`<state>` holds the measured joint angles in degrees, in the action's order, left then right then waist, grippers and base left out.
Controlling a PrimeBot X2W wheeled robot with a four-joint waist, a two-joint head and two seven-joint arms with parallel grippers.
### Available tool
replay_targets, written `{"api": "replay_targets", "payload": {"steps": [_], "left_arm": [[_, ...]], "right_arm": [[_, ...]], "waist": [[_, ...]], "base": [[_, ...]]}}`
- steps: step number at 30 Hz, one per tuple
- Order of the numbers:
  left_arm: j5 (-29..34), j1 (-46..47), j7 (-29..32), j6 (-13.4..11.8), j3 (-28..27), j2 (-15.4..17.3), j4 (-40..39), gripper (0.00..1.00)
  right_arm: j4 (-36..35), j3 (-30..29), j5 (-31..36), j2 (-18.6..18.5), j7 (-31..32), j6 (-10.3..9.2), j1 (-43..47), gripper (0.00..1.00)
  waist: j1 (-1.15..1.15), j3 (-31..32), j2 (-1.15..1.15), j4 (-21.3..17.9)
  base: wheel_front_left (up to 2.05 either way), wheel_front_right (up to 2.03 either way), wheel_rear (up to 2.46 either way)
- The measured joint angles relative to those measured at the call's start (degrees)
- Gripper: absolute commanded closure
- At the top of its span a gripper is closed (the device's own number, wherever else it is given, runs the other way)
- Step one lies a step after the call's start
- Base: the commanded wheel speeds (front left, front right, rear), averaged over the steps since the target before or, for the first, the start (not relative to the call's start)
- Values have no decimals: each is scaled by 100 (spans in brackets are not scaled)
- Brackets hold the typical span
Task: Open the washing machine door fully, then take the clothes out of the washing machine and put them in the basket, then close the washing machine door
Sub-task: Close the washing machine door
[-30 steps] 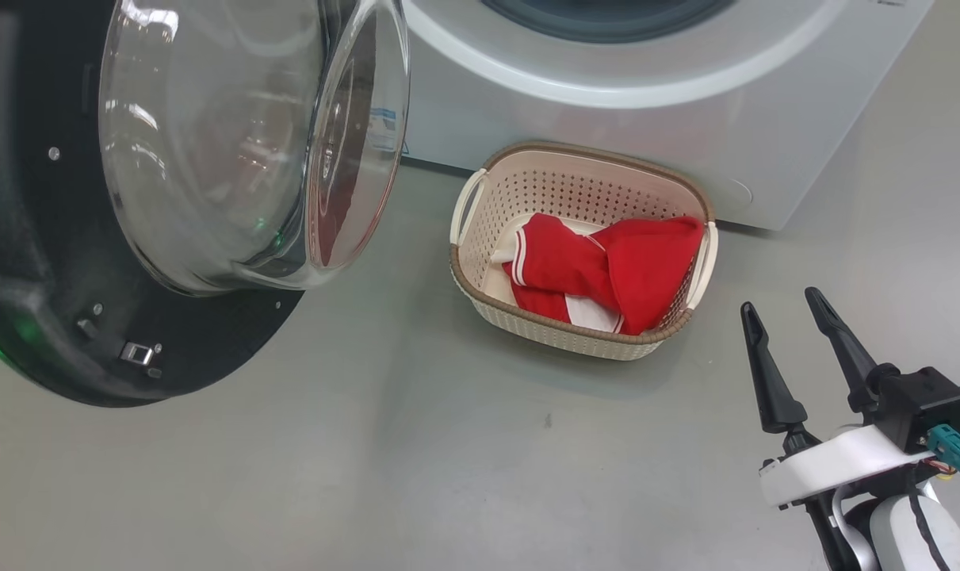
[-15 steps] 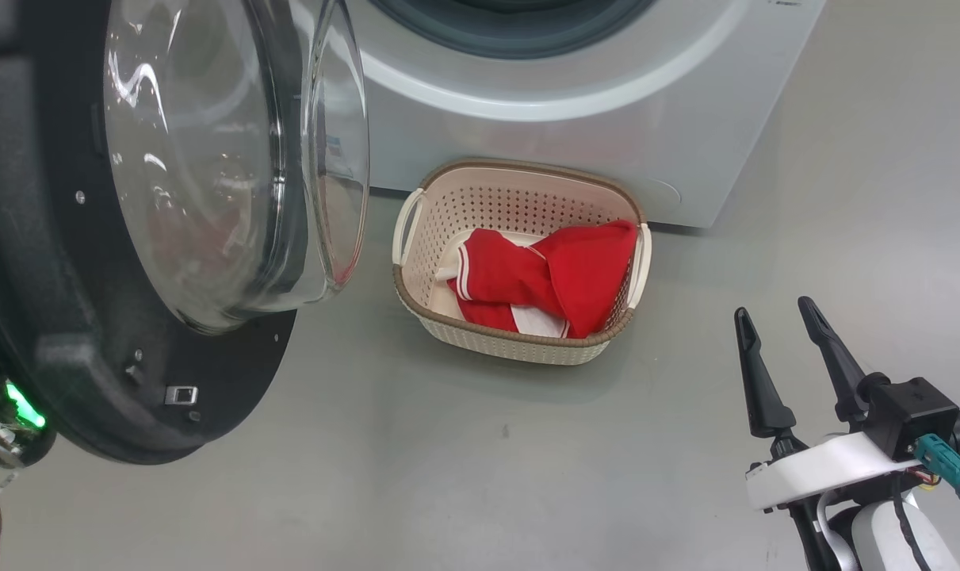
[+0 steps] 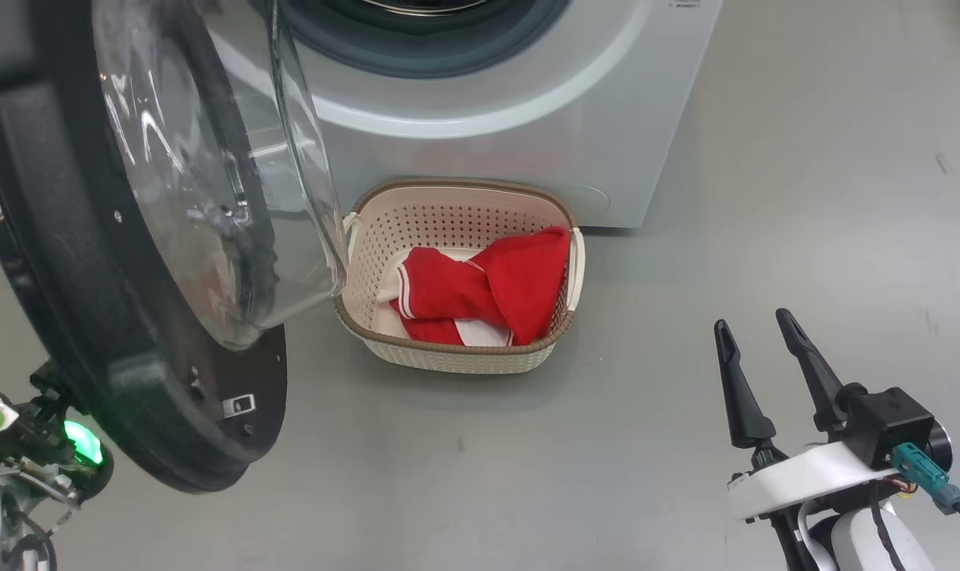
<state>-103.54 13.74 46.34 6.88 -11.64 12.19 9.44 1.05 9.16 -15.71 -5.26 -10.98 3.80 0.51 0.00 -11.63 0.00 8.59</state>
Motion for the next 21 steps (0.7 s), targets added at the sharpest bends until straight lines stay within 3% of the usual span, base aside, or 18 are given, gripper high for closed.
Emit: {"api": "replay_targets", "payload": {"steps": [21], "left_arm": [[175,-334,-188,0,21,-566,-627,100]], "right_arm": [[157,118,-98,92,-121,1,-1,0]], "waist": [[0,51,0,-1015]], "base": [[0,0,0]]}}
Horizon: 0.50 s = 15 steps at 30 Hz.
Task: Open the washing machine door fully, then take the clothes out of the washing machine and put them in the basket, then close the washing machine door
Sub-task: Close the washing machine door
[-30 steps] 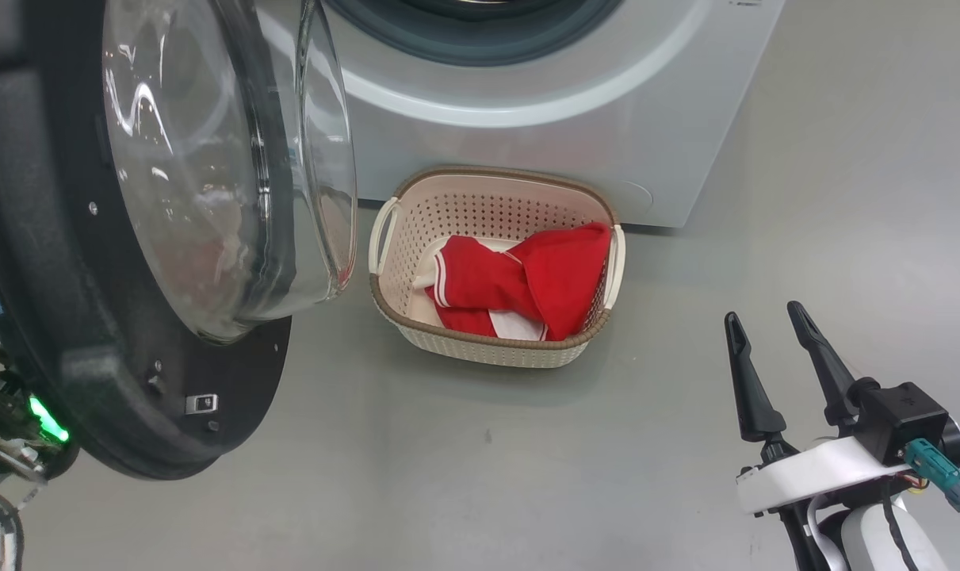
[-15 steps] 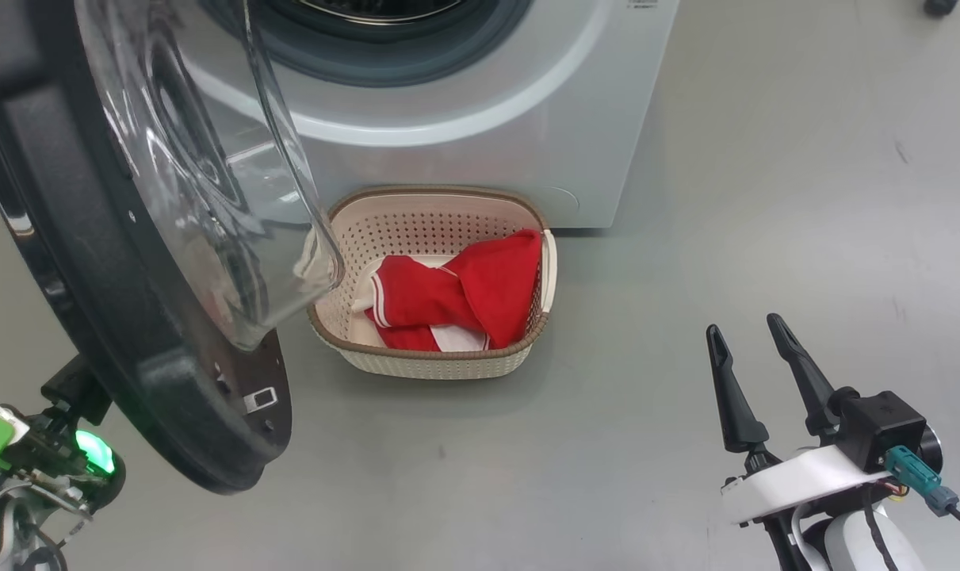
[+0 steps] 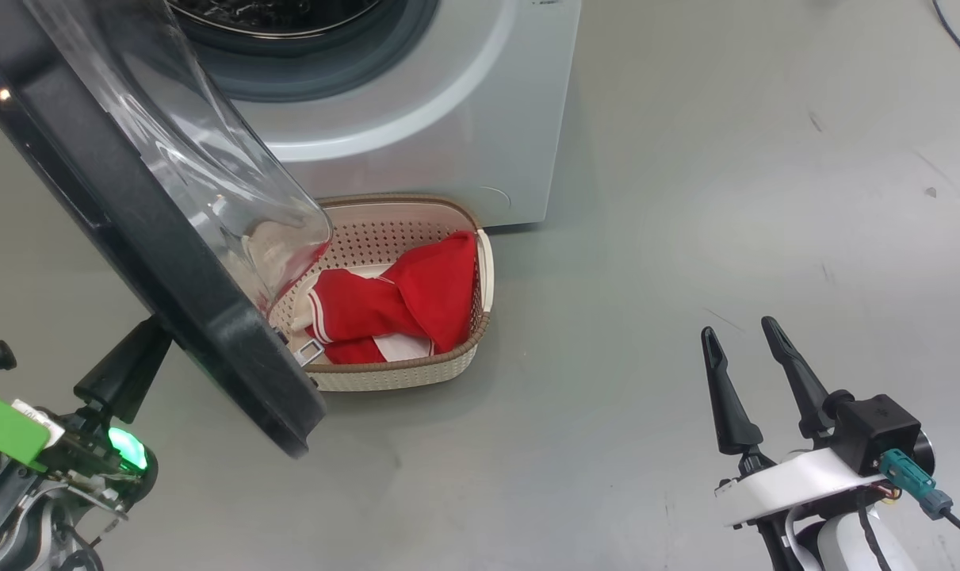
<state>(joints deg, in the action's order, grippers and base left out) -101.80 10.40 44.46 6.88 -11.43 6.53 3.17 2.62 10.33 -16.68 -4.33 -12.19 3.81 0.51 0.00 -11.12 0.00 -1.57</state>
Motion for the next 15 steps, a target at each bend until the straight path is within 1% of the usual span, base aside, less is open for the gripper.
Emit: {"api": "replay_targets", "payload": {"steps": [10,15], "left_arm": [[63,34,-118,0,27,-63,-99,100],[107,261,-215,0,47,-80,-112,100]], "right_arm": [[19,33,-53,38,-23,-1,-7,0],[22,41,-89,62,-73,-1,-57,0]], "waist": [[0,-122,0,-371],[0,-240,0,-575]], "base": [[0,0,0],[0,0,0]]}}
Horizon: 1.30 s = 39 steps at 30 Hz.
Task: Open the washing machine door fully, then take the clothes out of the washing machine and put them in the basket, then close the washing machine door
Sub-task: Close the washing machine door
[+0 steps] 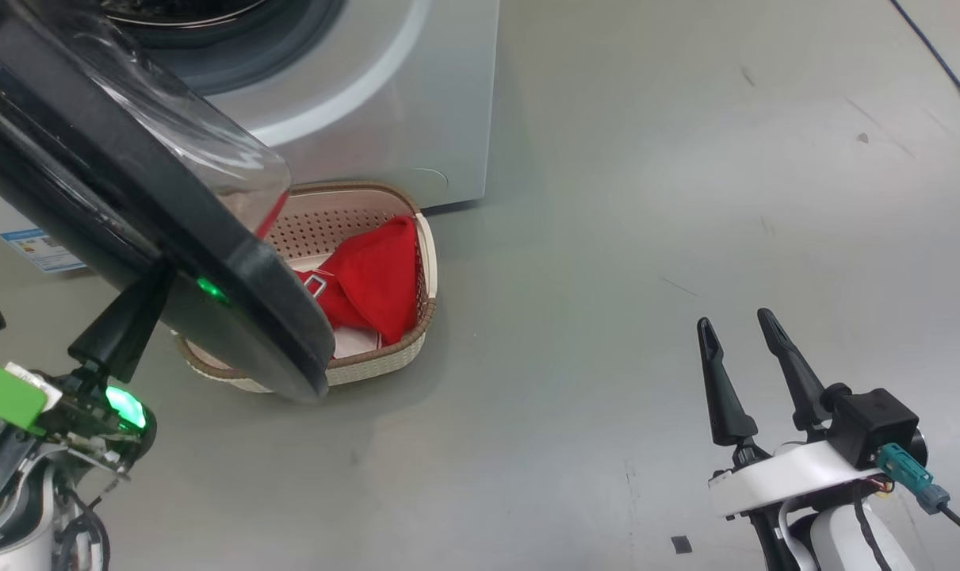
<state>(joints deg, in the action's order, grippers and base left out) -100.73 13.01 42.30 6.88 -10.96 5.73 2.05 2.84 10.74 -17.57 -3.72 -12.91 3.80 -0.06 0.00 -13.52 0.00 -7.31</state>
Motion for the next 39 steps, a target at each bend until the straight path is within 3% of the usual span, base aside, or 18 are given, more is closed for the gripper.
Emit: {"api": "replay_targets", "payload": {"steps": [27,39], "left_arm": [[689,1910,-617,-5,-18,100,372,100],[1006,2913,-1205,-158,-274,200,954,100]], "right_arm": [[41,73,-314,93,-108,-41,-435,0],[143,219,-461,123,-127,-34,-686,0]], "waist": [[0,-901,0,-1145],[0,-1350,0,-1471]], "base": [[0,0,0],[0,0,0]]}}
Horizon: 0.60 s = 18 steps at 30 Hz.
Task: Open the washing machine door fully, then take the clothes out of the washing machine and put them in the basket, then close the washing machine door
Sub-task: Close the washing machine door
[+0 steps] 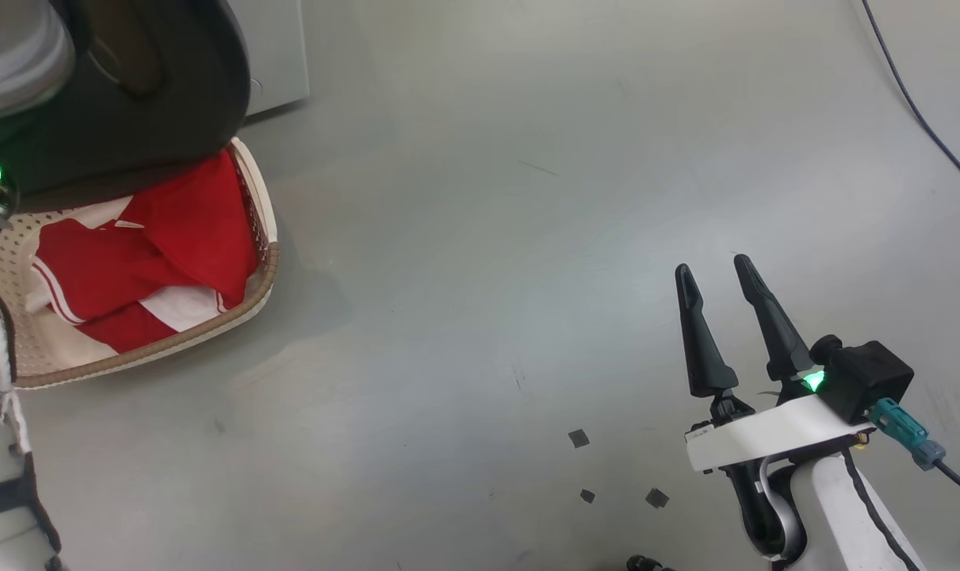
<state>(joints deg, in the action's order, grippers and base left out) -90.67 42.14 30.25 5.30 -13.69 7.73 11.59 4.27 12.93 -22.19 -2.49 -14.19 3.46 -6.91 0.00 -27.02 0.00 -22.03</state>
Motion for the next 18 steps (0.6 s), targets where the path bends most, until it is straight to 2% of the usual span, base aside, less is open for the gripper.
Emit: {"api": "replay_targets", "payload": {"steps": [18], "left_arm": [[475,1046,-825,-44,-112,160,1101,100]], "right_arm": [[119,178,-290,19,0,18,-283,0]], "waist": [[0,-219,0,-462]], "base": [[0,0,0]]}}
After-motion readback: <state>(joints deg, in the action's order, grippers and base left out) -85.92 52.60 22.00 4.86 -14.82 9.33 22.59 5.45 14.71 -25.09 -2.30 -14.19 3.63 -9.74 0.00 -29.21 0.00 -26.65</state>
